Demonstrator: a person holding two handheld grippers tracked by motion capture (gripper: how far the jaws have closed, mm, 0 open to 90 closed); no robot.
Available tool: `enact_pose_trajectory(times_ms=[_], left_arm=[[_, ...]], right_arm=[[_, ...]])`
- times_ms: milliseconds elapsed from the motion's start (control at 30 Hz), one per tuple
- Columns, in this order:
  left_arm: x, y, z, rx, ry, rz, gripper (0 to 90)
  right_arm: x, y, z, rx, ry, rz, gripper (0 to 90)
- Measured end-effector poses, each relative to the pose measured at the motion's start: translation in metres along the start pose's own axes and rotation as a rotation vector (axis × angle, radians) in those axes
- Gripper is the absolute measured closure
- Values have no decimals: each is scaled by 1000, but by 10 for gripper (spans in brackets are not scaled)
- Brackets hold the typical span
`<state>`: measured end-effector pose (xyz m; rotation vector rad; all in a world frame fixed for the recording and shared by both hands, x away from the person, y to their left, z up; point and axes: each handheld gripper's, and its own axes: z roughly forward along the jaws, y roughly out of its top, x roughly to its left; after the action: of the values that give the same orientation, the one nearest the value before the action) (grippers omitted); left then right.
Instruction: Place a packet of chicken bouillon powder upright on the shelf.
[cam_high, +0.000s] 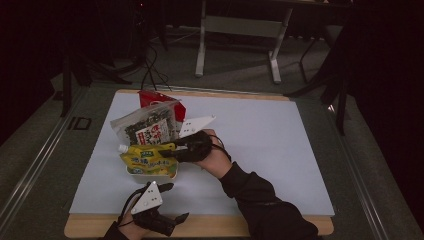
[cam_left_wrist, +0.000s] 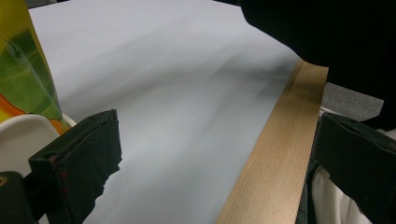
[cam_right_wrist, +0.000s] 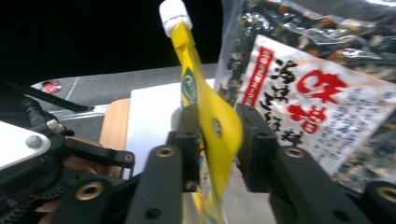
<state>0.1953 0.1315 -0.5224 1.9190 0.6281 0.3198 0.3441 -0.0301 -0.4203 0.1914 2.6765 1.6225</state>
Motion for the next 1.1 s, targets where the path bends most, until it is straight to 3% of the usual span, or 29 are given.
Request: enact_pose_trajectory(times_ms=[300, 567, 867, 1100], left_arm=[[0, 1, 1, -3, -2, -3, 24], [0, 0, 2, -1, -5, -3, 23], [-1, 1, 3, 2, -8, 1, 23], [-2, 0, 5, 7, -11, 5, 23]], right_arm=[[0, -7, -23, -25, -55, 3, 491], [-2, -22, -43, -13, -117, 2, 406], [-6, -50, -56, 9, -138, 45, 334], [-7, -69, -70, -5, -155, 82, 267]])
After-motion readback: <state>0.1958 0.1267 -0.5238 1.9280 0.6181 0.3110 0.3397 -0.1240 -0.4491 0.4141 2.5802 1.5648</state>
